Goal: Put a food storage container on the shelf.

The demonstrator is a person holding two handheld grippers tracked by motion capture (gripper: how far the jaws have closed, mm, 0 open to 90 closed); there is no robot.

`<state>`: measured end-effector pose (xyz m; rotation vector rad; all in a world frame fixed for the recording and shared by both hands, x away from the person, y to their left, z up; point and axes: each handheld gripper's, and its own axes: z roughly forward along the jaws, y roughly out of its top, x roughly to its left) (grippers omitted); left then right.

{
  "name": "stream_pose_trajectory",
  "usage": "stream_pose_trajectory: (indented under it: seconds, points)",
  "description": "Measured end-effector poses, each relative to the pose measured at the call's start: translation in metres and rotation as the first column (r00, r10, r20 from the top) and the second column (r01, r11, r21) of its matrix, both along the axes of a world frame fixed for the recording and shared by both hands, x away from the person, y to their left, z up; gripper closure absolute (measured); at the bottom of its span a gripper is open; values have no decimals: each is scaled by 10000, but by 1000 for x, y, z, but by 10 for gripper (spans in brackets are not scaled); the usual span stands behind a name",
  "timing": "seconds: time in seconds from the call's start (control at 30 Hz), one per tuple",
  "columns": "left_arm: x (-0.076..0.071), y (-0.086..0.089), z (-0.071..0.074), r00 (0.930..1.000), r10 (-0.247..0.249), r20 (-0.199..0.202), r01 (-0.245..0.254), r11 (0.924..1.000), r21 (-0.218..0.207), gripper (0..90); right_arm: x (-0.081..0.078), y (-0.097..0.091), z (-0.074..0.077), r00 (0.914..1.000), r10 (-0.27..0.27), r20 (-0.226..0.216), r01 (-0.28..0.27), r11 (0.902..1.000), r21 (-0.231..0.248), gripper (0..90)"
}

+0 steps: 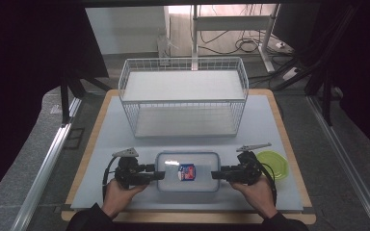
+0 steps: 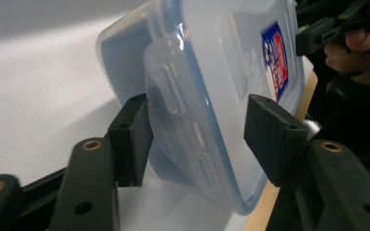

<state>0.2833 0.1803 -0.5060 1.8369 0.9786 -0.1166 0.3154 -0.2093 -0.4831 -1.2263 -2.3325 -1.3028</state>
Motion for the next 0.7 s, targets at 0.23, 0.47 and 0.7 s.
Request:
stream_pose_trajectory:
  seconds: [0.23, 0.47, 0.7]
  points:
    - [-1, -1, 4, 9990, 393, 205, -394, 9992, 68, 483, -4, 4, 4, 9977, -399, 550, 398, 9992, 15, 530]
    - [-6, 0, 17, 9966, 523, 635, -527, 9986, 56, 488, -6, 3, 12, 9945, -439, 954, 406, 9985, 361, 530]
    - [-1, 4, 34, 9935, 527, 1006, -542, 9985, 124, 492, -1, 6, 25, 9909, -338, 1305, 278, 9985, 473, 529]
